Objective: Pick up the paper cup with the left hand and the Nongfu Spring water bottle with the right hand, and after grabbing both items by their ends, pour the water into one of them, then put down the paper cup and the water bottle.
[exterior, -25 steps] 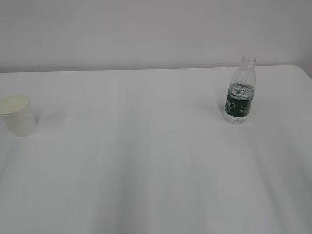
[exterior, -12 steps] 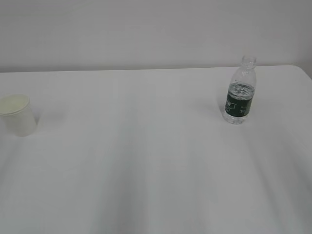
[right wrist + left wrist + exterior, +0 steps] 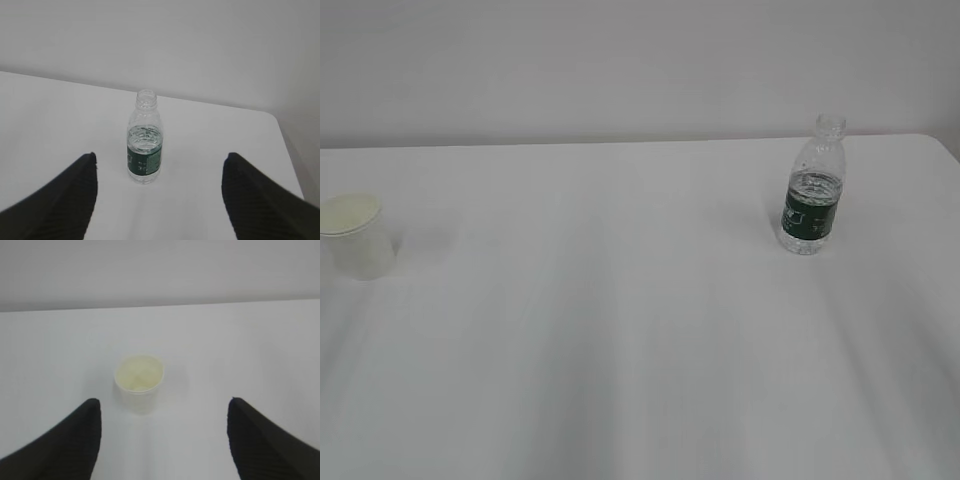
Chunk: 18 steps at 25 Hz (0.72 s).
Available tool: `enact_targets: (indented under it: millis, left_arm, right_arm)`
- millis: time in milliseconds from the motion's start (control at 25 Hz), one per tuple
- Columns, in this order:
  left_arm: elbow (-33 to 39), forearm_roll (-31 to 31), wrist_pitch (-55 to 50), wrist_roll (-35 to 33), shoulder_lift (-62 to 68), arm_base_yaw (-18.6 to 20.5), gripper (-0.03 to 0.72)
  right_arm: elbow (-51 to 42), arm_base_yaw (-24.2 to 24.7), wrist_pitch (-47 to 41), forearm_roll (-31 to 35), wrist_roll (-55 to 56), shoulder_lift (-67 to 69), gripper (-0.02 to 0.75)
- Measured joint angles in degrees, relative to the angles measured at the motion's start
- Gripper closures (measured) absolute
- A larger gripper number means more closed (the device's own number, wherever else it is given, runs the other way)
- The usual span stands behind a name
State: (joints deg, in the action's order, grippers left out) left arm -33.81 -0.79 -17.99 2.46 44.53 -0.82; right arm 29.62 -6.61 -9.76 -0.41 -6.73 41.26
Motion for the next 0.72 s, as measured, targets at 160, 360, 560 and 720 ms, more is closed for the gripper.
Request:
enact_targets:
  millis: [160, 360, 560, 720]
  left_arm:
    - [0.0, 0.0, 1.7, 0.0, 3.6, 0.0, 0.128]
    - [0.0, 0.0, 5.1, 0.0, 6.7, 0.0, 0.129]
    - [0.0, 0.0, 7.3, 0.0, 8.1, 0.0, 0.130]
    - [0.0, 0.0, 8.5, 0.0, 8.8, 0.0, 0.130]
  right_arm:
    - [0.0, 0.0, 2.0, 0.0, 0.0, 1.9, 0.148]
    - [-0.1, 0.0, 6.1, 0.0, 0.0, 5.2, 0.148]
    - [-1.5, 0.0, 11.9, -0.5, 0.0, 8.8, 0.148]
    - [-1.7, 0.0, 13.9, -0.7, 0.0, 10.8, 0.148]
